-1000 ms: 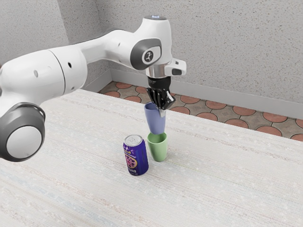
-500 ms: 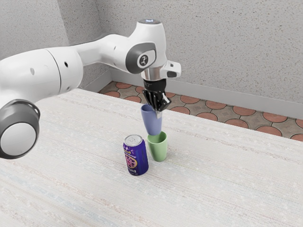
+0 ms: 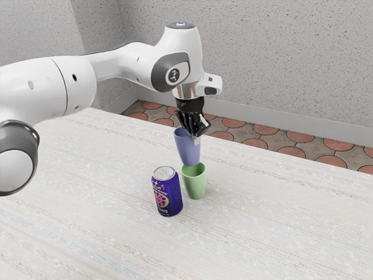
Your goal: Place the left cup onto the right cup
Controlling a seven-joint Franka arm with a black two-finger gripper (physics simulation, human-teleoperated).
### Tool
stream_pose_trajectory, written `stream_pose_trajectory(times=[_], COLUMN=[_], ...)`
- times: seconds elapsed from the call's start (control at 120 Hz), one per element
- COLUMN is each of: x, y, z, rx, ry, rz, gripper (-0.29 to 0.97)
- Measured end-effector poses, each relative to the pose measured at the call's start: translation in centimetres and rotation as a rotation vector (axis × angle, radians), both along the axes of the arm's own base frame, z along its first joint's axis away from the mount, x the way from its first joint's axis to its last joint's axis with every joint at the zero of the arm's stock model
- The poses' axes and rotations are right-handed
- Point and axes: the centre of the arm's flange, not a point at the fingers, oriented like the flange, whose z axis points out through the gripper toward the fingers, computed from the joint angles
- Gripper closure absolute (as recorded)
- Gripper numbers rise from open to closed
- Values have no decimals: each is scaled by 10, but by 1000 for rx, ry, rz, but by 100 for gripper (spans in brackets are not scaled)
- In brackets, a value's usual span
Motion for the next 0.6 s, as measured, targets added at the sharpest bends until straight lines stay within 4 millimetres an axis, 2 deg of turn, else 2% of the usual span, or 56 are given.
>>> stream_pose_trajectory(times=[0.217, 0.6], x=[-5, -3], y=[-4, -6], z=[-9, -16], rx=[0, -4], ry=[6, 1], rz=[-4, -3], gripper=[79, 79])
